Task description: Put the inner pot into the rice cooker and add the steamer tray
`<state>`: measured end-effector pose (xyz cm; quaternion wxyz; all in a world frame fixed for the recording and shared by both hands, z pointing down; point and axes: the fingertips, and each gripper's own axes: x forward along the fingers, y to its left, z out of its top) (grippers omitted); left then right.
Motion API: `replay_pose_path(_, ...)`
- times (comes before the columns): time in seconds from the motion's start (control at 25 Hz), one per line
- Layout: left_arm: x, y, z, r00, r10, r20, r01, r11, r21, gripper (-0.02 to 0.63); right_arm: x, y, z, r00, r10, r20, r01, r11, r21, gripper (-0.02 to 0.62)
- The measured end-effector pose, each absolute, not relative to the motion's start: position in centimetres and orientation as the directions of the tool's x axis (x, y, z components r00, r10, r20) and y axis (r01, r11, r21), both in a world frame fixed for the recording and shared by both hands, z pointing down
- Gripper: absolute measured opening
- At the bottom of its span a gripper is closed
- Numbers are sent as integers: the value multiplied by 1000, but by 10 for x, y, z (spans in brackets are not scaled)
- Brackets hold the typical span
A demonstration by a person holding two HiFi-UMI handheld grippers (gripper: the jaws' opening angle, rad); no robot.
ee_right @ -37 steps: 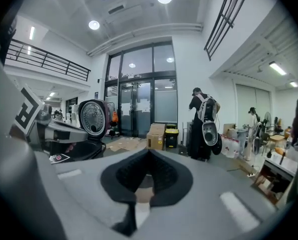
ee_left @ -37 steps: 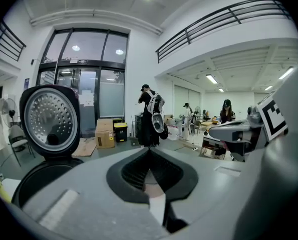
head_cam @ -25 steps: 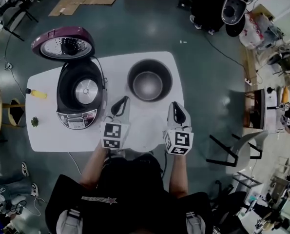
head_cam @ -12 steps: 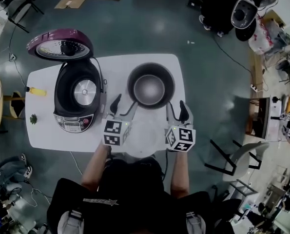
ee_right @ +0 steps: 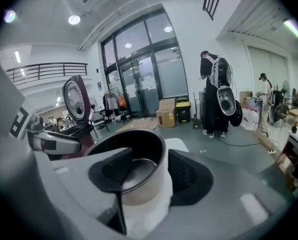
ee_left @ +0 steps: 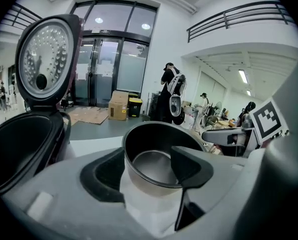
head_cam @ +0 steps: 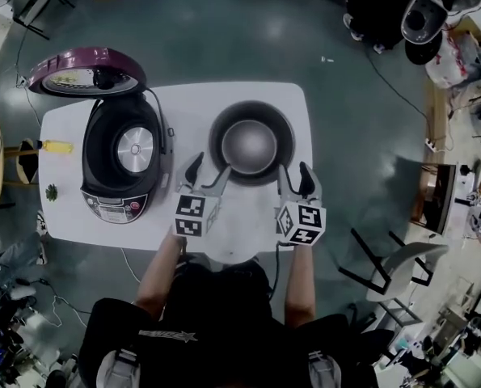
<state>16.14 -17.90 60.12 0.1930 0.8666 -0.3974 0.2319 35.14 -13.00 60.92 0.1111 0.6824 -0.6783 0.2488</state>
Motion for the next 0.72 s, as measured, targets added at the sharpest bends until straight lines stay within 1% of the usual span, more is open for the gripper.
replay_pose_path(0.56,164,-188,646,566,-551,614,-778,-603,176,284,348,-143,653,-103,-828,551,-976,-23,-216,218)
replay_pose_path(0.72,161,-188,657,555,-546,628,-785,-593,178,254,348,-143,655,-97,-831,548,-978,-21,-206,206)
